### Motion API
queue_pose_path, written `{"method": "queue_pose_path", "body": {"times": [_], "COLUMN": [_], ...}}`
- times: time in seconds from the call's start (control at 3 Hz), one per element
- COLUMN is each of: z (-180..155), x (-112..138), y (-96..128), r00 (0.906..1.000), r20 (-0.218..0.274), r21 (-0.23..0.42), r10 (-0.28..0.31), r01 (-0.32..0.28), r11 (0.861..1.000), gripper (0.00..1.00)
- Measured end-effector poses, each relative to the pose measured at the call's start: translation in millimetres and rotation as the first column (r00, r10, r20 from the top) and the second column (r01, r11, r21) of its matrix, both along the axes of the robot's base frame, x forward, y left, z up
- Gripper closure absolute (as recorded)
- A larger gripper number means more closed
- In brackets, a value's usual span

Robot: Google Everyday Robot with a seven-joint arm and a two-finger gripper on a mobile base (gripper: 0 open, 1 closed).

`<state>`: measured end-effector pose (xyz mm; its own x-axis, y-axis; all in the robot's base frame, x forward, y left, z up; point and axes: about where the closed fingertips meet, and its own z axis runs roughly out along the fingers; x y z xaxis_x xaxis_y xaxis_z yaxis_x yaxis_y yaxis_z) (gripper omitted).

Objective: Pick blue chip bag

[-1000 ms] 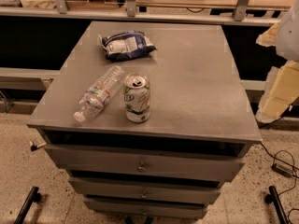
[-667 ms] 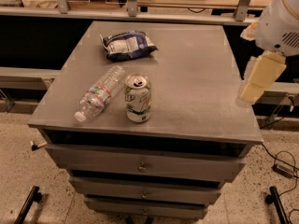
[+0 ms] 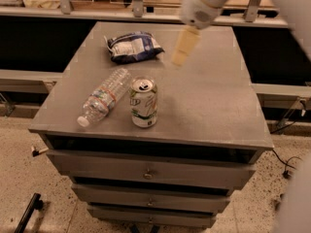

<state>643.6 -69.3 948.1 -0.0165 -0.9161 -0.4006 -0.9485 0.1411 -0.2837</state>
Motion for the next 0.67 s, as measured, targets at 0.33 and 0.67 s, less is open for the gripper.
{"method": "queue_pose_path", "body": {"times": [0.33,0.67], "z": [-3,2], "x": [60,78], "y": [79,101], "r00": [0.9951,0.9927], "r20": [0.036,0.056], "r21": [0.055,0.074], "r10": [0.092,0.107], "r01": [-0.094,-0.111], "r11": [0.994,0.991], "gripper": [0.00,0.00]}}
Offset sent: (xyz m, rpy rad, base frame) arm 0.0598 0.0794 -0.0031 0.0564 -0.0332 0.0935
